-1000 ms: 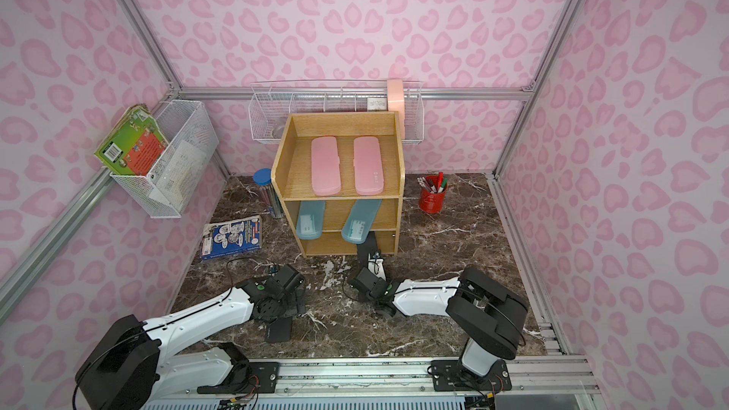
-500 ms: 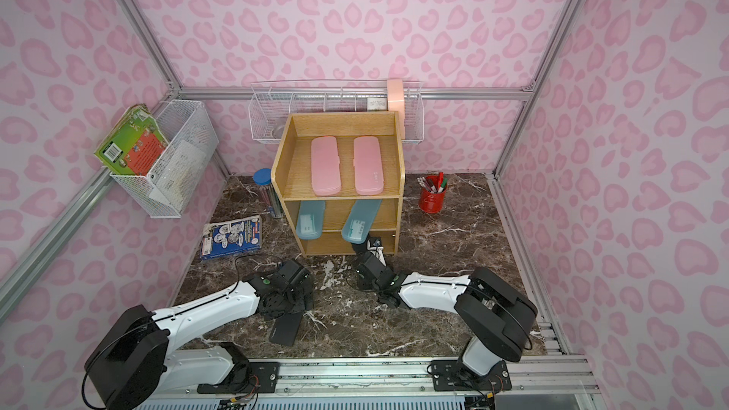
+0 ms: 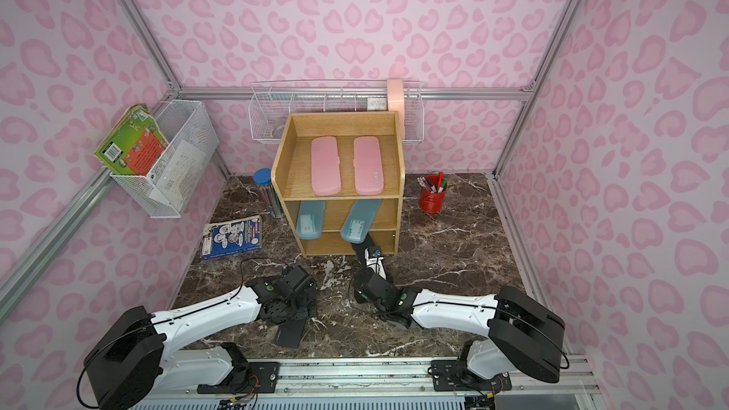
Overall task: Place the pencil cases on the shelf according to color
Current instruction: Move the pencil case to the center of the board.
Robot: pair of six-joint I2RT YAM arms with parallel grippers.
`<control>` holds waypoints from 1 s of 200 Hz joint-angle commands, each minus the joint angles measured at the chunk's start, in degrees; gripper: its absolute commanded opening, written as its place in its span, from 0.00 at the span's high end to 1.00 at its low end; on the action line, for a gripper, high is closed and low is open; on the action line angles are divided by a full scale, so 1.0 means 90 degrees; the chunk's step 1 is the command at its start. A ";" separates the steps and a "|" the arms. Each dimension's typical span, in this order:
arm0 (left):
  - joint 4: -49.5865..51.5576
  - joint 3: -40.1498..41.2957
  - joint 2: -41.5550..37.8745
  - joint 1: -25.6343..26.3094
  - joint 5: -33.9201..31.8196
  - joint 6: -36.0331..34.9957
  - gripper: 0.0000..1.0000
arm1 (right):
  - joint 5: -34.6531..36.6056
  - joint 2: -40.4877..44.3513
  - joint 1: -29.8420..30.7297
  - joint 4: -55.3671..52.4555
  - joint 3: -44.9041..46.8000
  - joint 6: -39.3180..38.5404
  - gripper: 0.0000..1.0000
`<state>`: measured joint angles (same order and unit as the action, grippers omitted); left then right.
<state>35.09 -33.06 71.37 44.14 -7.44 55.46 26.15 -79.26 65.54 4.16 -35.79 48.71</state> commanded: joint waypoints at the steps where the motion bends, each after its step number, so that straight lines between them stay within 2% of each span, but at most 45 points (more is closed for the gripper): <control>1: 0.0300 -0.0010 -0.0087 0.0079 0.0026 0.0160 0.02 | 0.0400 0.0273 0.0254 -0.0455 0.0260 0.0643 0.39; 36: 0.0310 -0.0218 0.0017 0.0405 0.0169 0.0338 0.01 | 0.0785 0.0855 0.0866 -0.0973 0.0766 0.1440 0.34; 70: -0.0168 -0.0645 0.0599 0.0781 0.0231 0.0628 0.01 | 0.1138 0.1300 0.1417 -0.1561 0.1119 0.2159 0.32; 115: -0.0392 -0.1448 0.1103 0.1261 0.0182 0.0871 0.01 | 0.1320 0.1607 0.1833 -0.2020 0.1144 0.2419 0.21; 148: 0.0044 -0.1515 0.0619 0.1292 -0.0036 0.0761 0.01 | 0.1515 0.1650 0.2044 -0.2232 0.0994 0.2644 0.09; 185: 0.1207 -0.1361 -0.0454 0.1259 -0.0934 0.0572 0.01 | 0.1570 0.1196 0.2267 -0.2167 0.0601 0.2816 0.01; 200: 0.1583 -0.1224 -0.0883 0.1205 -0.1241 0.0424 0.01 | 0.1557 0.0779 0.2321 -0.2093 0.0319 0.2820 0.01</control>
<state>40.49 -45.25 67.70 55.55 -11.79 61.41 38.92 -68.58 85.69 -14.79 -29.98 72.88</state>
